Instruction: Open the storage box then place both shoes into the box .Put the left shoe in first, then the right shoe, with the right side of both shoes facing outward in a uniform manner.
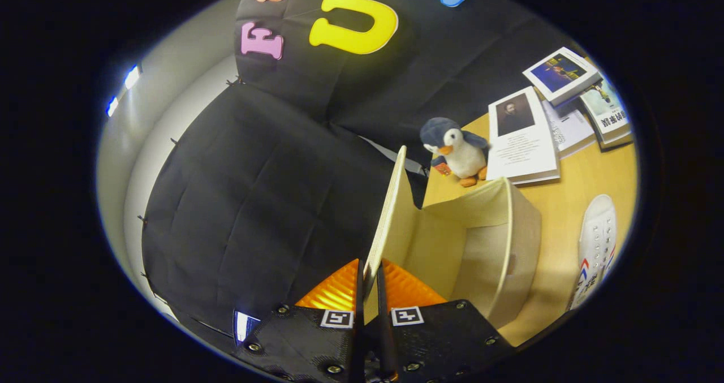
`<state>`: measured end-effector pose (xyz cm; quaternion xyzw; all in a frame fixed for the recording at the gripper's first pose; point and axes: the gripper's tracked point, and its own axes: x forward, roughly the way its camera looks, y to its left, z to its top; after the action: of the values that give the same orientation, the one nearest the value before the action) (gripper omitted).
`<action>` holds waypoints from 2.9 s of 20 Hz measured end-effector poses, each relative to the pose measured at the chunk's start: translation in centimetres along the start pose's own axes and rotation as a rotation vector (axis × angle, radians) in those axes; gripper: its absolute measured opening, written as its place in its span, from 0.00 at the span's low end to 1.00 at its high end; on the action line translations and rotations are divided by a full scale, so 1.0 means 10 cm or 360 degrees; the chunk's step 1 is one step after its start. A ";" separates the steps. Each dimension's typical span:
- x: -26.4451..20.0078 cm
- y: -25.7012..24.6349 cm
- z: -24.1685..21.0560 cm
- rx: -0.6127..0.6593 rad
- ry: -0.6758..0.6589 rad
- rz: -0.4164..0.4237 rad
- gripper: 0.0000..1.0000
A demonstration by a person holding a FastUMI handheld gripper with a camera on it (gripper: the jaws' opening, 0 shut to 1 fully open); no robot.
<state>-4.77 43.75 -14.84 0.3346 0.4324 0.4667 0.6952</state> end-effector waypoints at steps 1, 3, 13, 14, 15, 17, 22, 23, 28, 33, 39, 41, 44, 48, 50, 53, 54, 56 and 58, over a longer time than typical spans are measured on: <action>0.11 0.12 -0.02 -0.0009 0.0024 0.0020 0.10; 0.36 0.38 -0.07 -0.0035 0.0069 0.0060 0.10; 1.41 0.81 -0.48 -0.0026 0.0168 0.0078 0.10; 1.47 0.84 -0.51 0.0002 0.0176 0.0093 0.10; 1.51 0.84 -0.53 0.0035 0.0187 0.0083 0.34; 1.54 0.81 -0.55 0.0041 0.0211 0.0047 0.74; 1.32 0.64 -0.47 -0.0064 0.0209 -0.0039 0.92; 1.24 0.60 -0.45 -0.0071 0.0207 -0.0056 0.92; 0.69 0.42 -0.24 -0.0138 0.0147 -0.0145 0.92; 0.03 0.07 0.11 -0.0267 0.0005 -0.0320 0.93; -0.81 -0.60 0.38 -0.0336 -0.0157 -0.0589 0.96; -1.05 -0.84 0.37 -0.0305 -0.0174 -0.0673 0.96; -1.41 -1.23 0.45 -0.0329 -0.0235 -0.0841 0.96; -1.72 -1.67 0.30 -0.0353 -0.0189 -0.1009 0.96; -1.78 -1.91 0.19 -0.0331 -0.0138 -0.1076 0.96; -1.82 -2.22 -0.02 -0.0247 -0.0045 -0.1145 0.94; -1.83 -2.33 -0.09 -0.0224 -0.0007 -0.1171 0.93; -1.83 -2.55 -0.22 -0.0220 0.0071 -0.1229 0.92; -1.81 -2.72 -0.34 -0.0233 0.0166 -0.1262 0.90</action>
<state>-1.48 17.71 -34.63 0.0673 0.5282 0.2085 0.8204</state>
